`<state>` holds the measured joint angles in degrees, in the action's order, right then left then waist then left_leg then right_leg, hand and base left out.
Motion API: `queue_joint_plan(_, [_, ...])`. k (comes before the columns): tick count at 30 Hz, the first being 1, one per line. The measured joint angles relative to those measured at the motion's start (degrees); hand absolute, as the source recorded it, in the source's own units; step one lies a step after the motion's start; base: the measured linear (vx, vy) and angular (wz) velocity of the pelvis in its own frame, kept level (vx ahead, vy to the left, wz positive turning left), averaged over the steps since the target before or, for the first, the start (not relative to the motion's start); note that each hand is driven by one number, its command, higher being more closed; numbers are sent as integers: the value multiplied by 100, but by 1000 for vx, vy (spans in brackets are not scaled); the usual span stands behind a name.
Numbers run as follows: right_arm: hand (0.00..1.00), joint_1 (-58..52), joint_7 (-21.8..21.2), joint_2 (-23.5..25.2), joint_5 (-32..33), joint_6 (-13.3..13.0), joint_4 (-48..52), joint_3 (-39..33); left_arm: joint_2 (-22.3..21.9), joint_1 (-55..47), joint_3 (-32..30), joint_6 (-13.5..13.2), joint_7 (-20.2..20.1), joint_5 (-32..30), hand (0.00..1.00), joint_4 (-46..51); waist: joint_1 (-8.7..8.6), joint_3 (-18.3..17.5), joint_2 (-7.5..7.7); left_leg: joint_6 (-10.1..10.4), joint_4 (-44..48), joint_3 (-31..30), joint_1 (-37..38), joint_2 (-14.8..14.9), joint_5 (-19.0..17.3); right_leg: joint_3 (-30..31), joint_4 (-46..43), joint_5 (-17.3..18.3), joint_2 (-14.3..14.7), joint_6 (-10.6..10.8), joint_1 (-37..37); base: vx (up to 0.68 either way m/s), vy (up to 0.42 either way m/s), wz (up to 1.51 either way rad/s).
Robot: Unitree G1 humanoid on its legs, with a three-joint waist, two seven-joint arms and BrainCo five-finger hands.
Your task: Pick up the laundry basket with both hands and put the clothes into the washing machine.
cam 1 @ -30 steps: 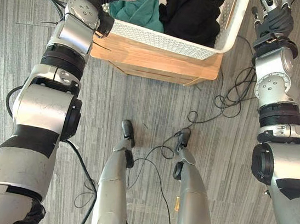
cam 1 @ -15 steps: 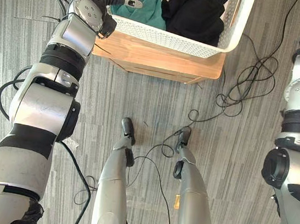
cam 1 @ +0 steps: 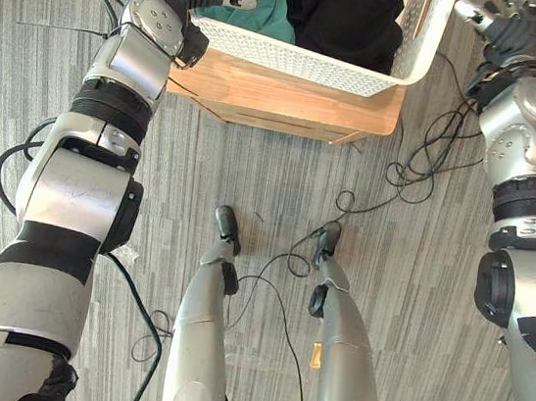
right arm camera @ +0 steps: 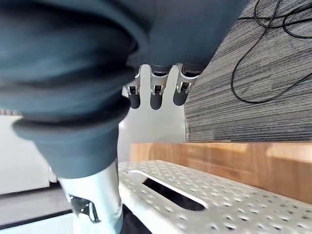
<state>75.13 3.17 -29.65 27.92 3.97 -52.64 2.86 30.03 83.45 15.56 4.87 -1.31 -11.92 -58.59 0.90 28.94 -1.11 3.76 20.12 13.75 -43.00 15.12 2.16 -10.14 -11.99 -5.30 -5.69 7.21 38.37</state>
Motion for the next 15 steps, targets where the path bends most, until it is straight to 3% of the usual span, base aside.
queue_joint_plan(12, [0, 255, -312, 79, -80, -4, -287, 671, 221, 25, 210, -168, -231, 1, 0, -23, 1, -2, 4, 2, 34, -113, -95, 50, -1, -103, 134, -79, 62, 2, -47, 1, -18, 1])
queue_joint_plan(15, [0, 446, -503, 26, -672, 36, -462, 1005, 239, 30, 326, -168, -242, -24, 0, -46, -2, -2, 5, 12, 63, -191, -133, 79, 6, -183, 221, -120, 97, -26, -99, -21, -30, 4])
